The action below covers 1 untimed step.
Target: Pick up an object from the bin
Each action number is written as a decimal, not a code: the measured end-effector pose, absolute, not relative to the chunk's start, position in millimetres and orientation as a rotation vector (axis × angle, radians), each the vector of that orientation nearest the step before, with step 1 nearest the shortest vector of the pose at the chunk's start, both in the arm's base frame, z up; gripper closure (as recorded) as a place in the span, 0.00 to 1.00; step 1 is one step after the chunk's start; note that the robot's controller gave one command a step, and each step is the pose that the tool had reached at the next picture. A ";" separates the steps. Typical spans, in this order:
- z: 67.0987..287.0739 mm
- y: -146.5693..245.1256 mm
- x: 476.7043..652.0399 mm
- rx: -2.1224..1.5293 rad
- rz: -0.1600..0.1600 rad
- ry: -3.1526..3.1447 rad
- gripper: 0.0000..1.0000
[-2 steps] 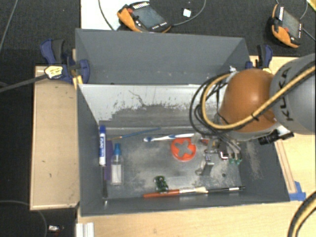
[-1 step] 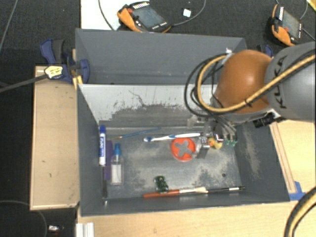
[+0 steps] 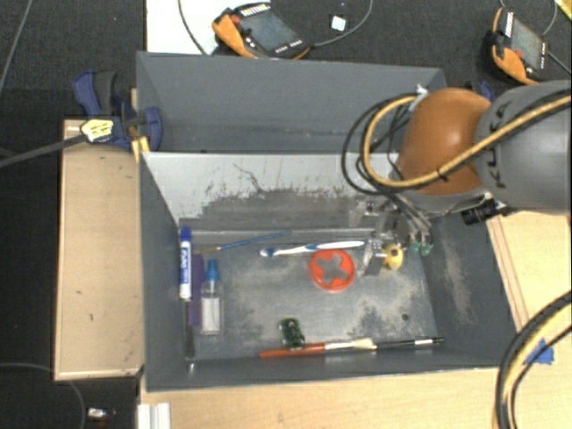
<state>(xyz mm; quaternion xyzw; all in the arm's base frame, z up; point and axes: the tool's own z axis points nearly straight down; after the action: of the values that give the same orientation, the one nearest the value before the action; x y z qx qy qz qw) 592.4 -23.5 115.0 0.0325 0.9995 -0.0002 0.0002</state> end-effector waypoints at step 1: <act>71.4 2.3 584.1 0.086 0.010 3.120 0.00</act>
Offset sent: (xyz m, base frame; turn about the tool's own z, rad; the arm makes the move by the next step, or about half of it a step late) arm -0.0061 0.0337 -0.0450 -0.0089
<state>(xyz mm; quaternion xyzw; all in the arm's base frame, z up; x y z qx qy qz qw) 584.1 2.3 71.4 0.0276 0.9996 0.0033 0.0103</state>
